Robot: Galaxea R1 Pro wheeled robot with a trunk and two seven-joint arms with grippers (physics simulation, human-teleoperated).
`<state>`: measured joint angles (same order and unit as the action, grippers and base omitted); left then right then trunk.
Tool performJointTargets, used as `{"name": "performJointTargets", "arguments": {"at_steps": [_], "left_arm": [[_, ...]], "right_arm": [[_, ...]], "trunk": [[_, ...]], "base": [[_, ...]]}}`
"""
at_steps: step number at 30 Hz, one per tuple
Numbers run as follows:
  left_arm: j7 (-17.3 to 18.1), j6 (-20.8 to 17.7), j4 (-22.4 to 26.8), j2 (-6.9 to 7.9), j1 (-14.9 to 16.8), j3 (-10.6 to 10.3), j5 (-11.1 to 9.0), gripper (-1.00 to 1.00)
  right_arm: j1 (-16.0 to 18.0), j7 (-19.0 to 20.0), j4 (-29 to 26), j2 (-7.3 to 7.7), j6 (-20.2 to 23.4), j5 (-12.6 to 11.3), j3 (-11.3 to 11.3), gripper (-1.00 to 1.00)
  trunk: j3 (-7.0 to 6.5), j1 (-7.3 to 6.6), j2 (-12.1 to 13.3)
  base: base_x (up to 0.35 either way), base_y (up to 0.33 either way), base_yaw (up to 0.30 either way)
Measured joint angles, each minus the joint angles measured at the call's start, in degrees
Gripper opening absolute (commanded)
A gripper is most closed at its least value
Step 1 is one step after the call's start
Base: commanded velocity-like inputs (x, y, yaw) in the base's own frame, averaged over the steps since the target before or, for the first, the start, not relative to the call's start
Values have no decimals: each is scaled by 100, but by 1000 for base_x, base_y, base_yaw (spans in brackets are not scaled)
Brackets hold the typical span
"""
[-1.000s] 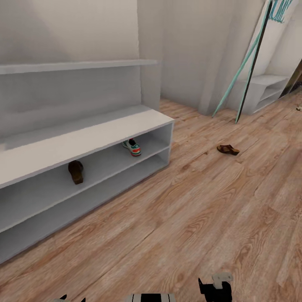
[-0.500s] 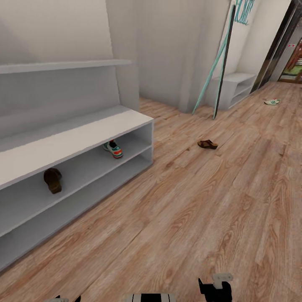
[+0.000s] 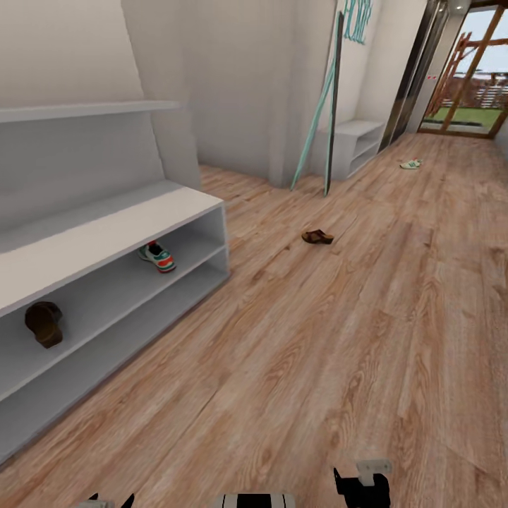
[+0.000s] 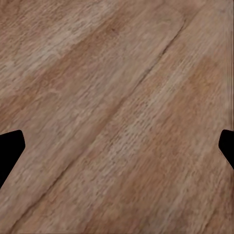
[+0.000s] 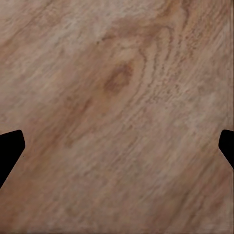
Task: Pick up the two gym shoes and the two sandals from the corridor floor and place them onto the hallstand (shoe rack) in the corridor, making sure they are on the rack and not on the floor. Arrange them so the two gym shoes are next to each other and the two sandals are next to each other.
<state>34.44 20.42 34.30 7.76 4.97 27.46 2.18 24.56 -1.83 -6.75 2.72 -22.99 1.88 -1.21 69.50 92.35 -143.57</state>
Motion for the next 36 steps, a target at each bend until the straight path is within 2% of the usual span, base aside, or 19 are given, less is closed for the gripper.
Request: {"name": "performJointTargets", "arguments": {"at_steps": [7,28,36], "left_arm": [[0,119,-130,1,0,-12,3,100],[0,152,-175,9,3,-18,-1,100],[-1,145,-175,9,1,-19,-3,100]], "right_arm": [[0,0,0,0,-1,0,0,100],[0,0,0,0,-1,1,0,100],[0,0,0,0,-1,-1,0,100]], "trunk": [[0,0,0],[0,0,0],[-177,-21,10]], "base": [[0,0,-285],[0,0,-285],[0,0,-285]]}}
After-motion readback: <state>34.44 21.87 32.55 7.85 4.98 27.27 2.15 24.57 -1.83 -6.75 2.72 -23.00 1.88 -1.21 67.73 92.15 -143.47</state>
